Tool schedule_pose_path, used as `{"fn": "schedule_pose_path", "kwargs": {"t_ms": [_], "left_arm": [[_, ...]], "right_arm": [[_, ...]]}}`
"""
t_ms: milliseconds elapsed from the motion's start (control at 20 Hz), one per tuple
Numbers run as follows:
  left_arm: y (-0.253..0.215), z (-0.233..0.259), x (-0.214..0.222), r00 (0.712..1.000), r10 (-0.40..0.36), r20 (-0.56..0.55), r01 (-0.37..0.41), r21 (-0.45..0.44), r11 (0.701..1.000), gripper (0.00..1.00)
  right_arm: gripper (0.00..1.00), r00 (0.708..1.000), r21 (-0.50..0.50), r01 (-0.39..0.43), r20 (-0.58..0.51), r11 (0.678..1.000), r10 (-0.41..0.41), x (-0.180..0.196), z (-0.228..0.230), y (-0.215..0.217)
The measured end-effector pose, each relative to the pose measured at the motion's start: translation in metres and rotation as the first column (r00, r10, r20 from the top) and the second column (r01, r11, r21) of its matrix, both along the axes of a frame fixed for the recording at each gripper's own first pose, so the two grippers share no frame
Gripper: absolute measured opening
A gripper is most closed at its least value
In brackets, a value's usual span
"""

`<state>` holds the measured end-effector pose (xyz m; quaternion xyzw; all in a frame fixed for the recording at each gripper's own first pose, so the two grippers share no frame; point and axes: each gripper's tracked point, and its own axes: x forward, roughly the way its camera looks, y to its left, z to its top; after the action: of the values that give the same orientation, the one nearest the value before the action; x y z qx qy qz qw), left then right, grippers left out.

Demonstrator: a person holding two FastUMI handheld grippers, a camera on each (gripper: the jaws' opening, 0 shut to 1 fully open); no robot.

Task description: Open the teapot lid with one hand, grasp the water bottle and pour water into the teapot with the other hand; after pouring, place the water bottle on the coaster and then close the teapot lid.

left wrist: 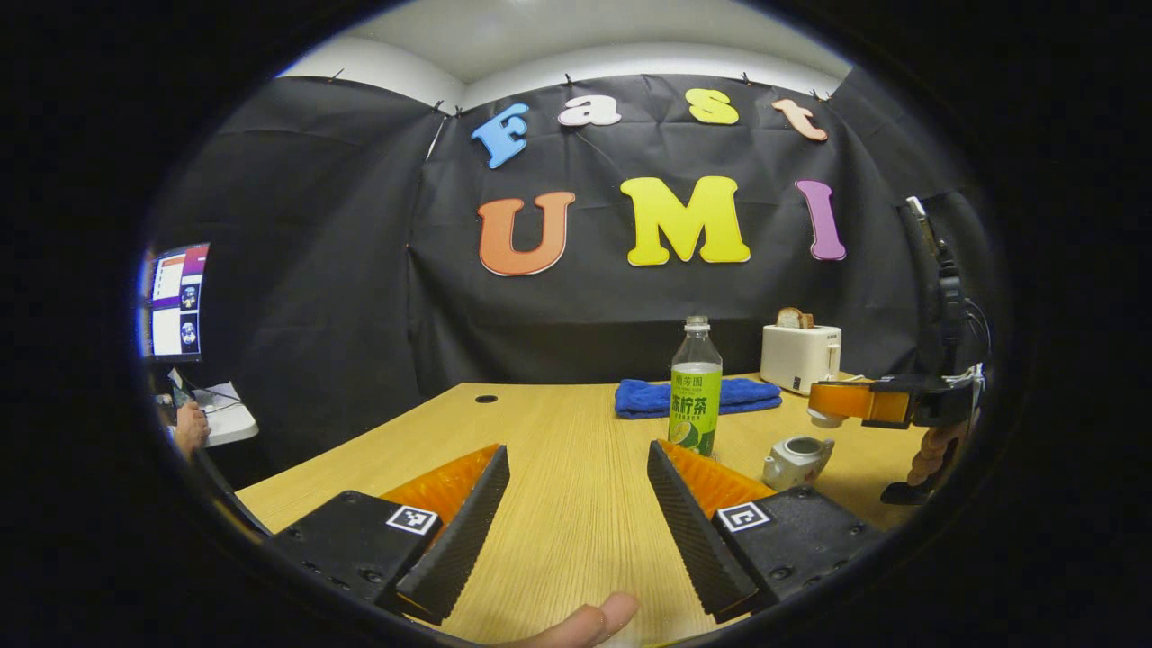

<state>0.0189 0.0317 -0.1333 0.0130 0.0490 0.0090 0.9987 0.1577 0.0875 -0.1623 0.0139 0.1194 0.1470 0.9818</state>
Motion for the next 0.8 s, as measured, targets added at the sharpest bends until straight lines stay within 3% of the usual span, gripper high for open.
{"fn": "schedule_pose_path", "kwargs": {"t_ms": [200, 500, 700, 800], "left_arm": [[-0.006, -0.004, -0.005, 1.0, -0.029, 0.0, 0.029, 0.038, 0.999, 0.97], [-0.01, -0.011, -0.007, 0.998, -0.048, -0.031, 0.048, 0.0, 0.999, 0.97], [-0.004, -0.01, -0.007, 0.999, -0.025, -0.031, 0.025, 0.002, 1.0, 0.96], [-0.007, -0.005, -0.009, 0.999, -0.016, -0.046, 0.016, 0.003, 1.0, 0.97]], "right_arm": [[0.0, 1.0, -0.051, 0.01, -0.026, 0.999, -0.011, 0.009, -0.039, 0.005], [0.0, 1.0, -0.074, 0.019, -0.022, 0.997, -0.021, 0.009, -0.039, 0.005], [0.06, 0.999, -0.085, 0.042, -0.011, 0.996, -0.043, 0.009, -0.026, 0.002], [0.17, 0.998, -0.082, 0.026, 0.061, 0.996, -0.021, 0.0, 0.01, 0.009]]}}
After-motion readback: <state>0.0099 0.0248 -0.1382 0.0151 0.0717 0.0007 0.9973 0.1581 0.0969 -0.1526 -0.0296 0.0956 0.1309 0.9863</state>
